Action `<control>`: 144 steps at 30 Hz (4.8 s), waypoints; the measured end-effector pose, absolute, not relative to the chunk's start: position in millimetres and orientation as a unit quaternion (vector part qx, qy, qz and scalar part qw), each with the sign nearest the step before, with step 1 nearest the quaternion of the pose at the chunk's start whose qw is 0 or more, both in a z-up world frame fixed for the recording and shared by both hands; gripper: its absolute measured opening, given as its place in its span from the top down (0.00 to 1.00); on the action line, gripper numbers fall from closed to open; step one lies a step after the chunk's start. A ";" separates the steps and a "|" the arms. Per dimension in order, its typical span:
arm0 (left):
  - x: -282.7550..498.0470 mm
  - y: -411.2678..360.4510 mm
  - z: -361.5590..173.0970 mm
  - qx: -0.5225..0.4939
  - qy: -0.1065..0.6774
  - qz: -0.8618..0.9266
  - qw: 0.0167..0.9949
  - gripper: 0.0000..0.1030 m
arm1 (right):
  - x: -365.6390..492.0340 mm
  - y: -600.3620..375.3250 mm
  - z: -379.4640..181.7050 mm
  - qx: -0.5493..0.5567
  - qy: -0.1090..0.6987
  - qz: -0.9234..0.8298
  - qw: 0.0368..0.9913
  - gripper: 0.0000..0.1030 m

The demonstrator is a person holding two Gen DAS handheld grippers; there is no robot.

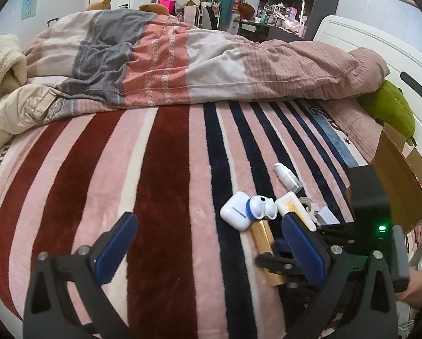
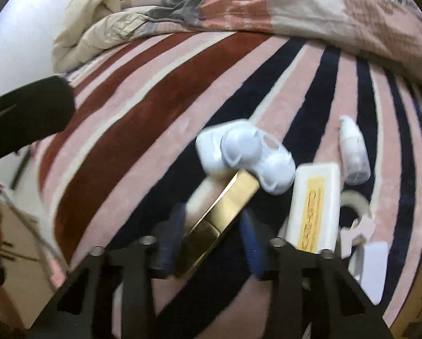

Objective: Organize rigid objects
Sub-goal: 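Lower the right gripper onto the gold bar and close it, then carry the gold bar into the cardboard box and release it, then grasp the white KATO-KATO box with the right gripper, then carry the KATO-KATO box into the cardboard box and release it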

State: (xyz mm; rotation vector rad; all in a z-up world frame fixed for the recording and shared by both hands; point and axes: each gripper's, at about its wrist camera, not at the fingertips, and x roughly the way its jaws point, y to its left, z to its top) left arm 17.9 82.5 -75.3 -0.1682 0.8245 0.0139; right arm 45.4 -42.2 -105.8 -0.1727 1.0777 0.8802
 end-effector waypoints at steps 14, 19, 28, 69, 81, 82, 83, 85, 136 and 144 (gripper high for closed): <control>17.1 65.4 -59.4 -0.082 0.392 -0.029 0.916 0.02 | 19.1 -65.1 -95.5 -0.154 0.462 0.429 0.761 0.87; 10.9 40.4 -21.2 -0.091 0.372 -0.073 0.921 0.07 | 11.2 -91.3 -40.9 -0.121 0.411 0.445 0.786 0.87; 29.1 -43.0 31.5 -0.090 0.364 -0.179 0.910 0.41 | -12.8 -167.5 38.6 -0.068 0.320 0.445 0.833 0.87; 36.0 -22.0 25.7 -0.039 0.390 -0.085 0.916 0.26 | 1.9 -183.9 38.1 -0.059 0.372 0.451 0.809 0.72; 23.1 62.8 -63.9 -0.078 0.424 -0.043 0.901 0.26 | 1.2 -67.4 -67.3 -0.207 0.391 0.345 0.828 0.56; 22.4 65.4 -68.4 -0.081 0.424 -0.045 0.901 0.26 | 6.3 -65.1 -72.8 -0.207 0.399 0.339 0.827 0.56; 21.9 67.7 -72.2 -0.083 0.424 -0.045 0.901 0.26 | 12.5 -63.1 -79.7 -0.206 0.407 0.327 0.828 0.56; 21.1 71.3 -77.4 -0.087 0.425 -0.044 0.900 0.26 | 23.1 -60.4 -92.3 -0.210 0.418 0.305 0.830 0.56; 73.3 -136.8 43.5 -0.072 0.397 -0.288 0.869 0.70 | 3.7 -259.0 46.6 0.008 0.294 0.397 0.870 0.69; 112.2 -214.6 6.7 -0.025 0.475 -0.303 0.826 0.70 | 43.8 -321.1 19.2 0.024 0.382 0.344 0.858 0.70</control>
